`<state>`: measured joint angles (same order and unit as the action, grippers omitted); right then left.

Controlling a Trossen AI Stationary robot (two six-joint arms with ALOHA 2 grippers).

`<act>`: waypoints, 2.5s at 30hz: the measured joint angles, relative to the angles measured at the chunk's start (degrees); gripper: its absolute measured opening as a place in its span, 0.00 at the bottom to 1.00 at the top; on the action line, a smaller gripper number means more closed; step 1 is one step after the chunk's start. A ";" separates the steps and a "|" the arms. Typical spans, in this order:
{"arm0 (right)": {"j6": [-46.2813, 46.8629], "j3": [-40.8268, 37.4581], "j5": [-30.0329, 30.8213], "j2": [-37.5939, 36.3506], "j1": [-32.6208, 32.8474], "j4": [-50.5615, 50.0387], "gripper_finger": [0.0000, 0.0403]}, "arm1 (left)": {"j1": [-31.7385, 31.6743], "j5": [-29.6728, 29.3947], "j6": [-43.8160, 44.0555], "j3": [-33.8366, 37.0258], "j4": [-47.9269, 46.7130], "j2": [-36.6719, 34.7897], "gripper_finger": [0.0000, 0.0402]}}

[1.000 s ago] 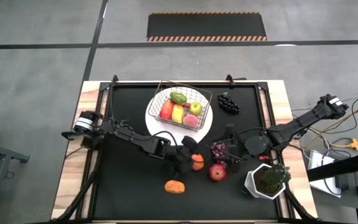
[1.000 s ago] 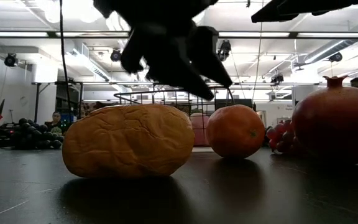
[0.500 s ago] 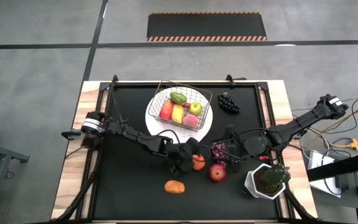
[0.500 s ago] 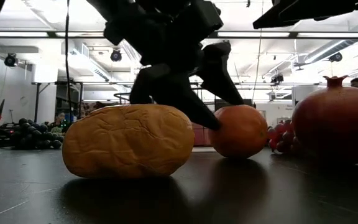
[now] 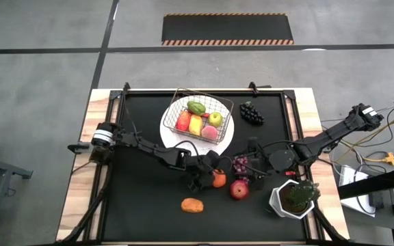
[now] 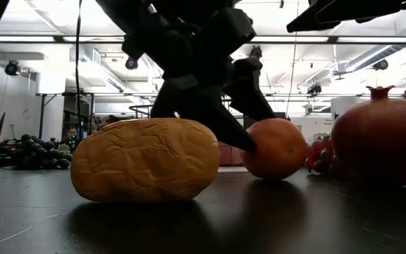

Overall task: Build produce basket
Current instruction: Put the orange into the silver basket

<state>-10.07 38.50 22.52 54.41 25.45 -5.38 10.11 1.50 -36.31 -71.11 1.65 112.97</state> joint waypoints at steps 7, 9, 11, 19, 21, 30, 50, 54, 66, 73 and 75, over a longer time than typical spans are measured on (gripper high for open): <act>0.68 -0.04 0.02 0.02 0.00 -0.06 0.81 | -0.02 0.06 0.04 -0.04 0.30 0.04 0.71; 1.12 -0.04 0.02 0.02 0.00 -0.07 0.81 | -0.02 0.07 0.08 0.02 0.33 0.04 0.71; 1.23 -0.04 0.00 0.02 0.00 -0.07 0.81 | -0.02 0.06 0.15 0.05 0.37 0.04 0.71; 1.49 -0.17 0.02 0.02 0.00 -0.06 0.81 | 0.19 -5.41 0.16 0.57 -0.20 -2.01 0.70; 1.46 -0.17 0.02 0.02 0.00 -0.03 0.81 | 0.24 -7.03 0.38 0.63 0.08 -2.76 0.70; 0.23 -0.17 0.11 -1.86 0.00 1.80 0.81 | 0.72 -10.69 9.12 2.94 -2.64 -8.03 0.63; 1.52 -1.03 0.08 -1.77 0.01 1.85 0.81 | 0.61 -24.26 28.99 3.76 -11.48 -8.73 0.73; 1.52 -1.03 0.09 -1.77 0.01 1.85 0.81 | 0.48 -24.64 31.90 3.76 -11.09 -8.71 0.73; 2.70 -1.83 0.09 -1.77 0.01 1.86 0.81 | 0.83 -25.99 37.48 3.98 -11.20 -8.71 0.73; 2.67 -2.18 0.09 -1.77 0.00 1.86 0.81 | 0.74 -25.99 37.61 4.00 -10.80 -8.71 0.73; 2.67 -2.25 0.09 -1.77 0.00 1.85 0.81 | 0.74 -25.99 37.42 3.93 -10.74 -8.73 0.73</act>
<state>-7.40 36.25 22.61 52.64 25.45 -3.53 10.85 -24.49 1.12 -67.18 -9.09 104.25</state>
